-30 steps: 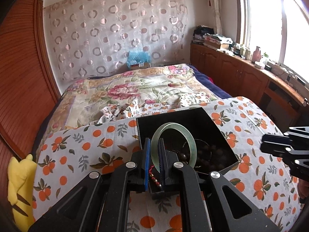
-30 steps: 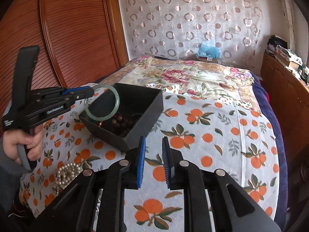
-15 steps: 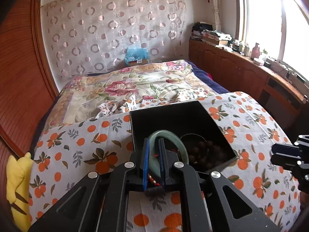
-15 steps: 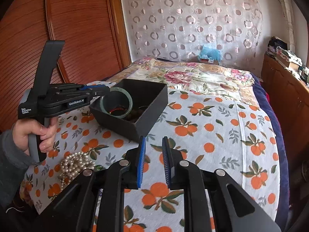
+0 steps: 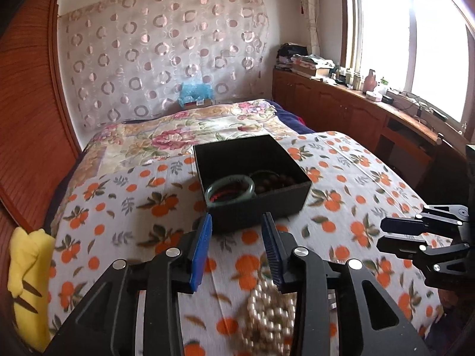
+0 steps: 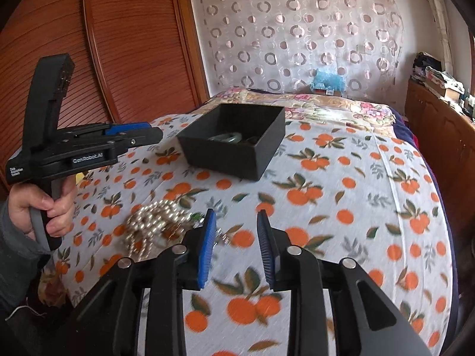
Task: Organize jewelry
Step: 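Withdraw the left tool and grasp the pearl necklace with it, then grasp the crystal hair clip with the right tool while the left tool lifts the pearls, then carry the pearl necklace and the hair clip toward the black box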
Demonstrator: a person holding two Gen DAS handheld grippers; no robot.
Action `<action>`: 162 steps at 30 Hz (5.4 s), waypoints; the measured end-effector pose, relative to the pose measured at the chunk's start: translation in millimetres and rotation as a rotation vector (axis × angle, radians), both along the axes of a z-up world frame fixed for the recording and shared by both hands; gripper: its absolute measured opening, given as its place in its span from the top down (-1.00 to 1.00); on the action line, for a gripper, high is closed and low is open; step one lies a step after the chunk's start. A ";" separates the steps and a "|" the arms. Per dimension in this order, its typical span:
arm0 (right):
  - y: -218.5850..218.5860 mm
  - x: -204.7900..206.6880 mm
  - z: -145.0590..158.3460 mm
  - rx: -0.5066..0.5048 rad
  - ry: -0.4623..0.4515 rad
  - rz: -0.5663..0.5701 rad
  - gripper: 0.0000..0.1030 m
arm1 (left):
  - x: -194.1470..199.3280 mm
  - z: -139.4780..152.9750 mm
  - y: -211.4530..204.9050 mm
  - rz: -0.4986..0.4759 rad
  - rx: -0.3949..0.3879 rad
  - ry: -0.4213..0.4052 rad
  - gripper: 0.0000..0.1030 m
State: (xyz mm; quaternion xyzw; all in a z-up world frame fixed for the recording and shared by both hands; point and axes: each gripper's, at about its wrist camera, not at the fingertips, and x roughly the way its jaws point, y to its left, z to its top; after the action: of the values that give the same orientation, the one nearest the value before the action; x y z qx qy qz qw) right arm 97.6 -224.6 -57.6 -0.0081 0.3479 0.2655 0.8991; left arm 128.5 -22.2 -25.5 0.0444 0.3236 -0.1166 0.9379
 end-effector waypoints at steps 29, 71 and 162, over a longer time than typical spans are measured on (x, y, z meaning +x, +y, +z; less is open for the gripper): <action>25.3 -37.1 -33.8 -0.082 0.026 0.005 0.35 | -79.5 -51.5 1.7 -0.012 -0.039 0.126 0.23; 26.6 -31.5 -37.6 -0.073 0.029 0.004 0.35 | -78.9 -7.3 7.8 0.009 -0.045 -0.016 0.87; 13.5 61.9 57.9 -0.103 -0.025 -0.020 0.56 | -30.7 168.4 2.0 -0.041 -0.063 -0.303 0.87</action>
State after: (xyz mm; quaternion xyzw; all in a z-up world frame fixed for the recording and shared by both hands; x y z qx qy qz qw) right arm 159.5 -211.1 0.3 -0.0540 0.3501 0.2382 0.9043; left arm 97.8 -20.1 142.9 0.0384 0.1737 -0.1376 0.9744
